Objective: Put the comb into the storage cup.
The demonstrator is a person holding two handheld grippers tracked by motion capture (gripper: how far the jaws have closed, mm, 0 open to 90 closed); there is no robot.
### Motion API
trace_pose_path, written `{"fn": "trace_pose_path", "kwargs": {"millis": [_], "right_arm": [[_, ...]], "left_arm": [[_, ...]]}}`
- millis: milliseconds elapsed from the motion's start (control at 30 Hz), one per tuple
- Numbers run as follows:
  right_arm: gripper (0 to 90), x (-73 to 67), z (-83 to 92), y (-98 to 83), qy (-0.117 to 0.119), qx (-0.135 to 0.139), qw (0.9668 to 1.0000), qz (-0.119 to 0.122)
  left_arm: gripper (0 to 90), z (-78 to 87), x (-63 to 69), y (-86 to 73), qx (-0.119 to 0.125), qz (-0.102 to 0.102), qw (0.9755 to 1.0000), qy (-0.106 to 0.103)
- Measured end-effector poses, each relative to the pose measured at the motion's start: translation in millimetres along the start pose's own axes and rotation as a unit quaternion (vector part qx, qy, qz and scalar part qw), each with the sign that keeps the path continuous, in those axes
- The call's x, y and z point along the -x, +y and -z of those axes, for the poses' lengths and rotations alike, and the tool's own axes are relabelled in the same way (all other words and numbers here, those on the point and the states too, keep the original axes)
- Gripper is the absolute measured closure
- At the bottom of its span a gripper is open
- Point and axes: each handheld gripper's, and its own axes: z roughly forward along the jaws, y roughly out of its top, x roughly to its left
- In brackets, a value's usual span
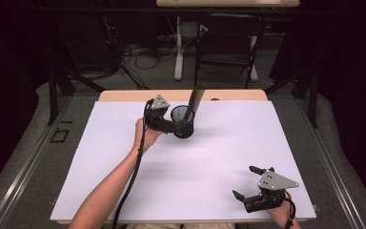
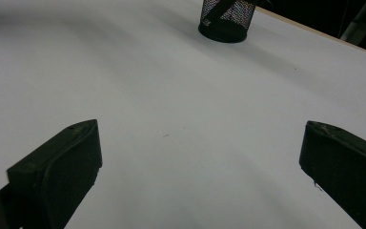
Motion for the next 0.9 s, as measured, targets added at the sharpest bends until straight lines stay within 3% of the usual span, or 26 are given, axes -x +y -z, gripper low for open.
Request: {"fn": "trace_pose_path", "kwargs": {"millis": [467,900], "right_arm": [[0.1,1.1,-1.0,-0.6,0.001,-0.002,1.0000,-0.004],[0.1,0.4,-1.1,0.1,0.001,-0.003,1.0000,-0.003]], "left_arm": [[0.0,31.6,4.5,-15.4,-0.027,-0.005,0.9996,0.003],[0.0,55.4,7.7,-37.2,-0.034,-0.006,0.9994,0.010]]}}
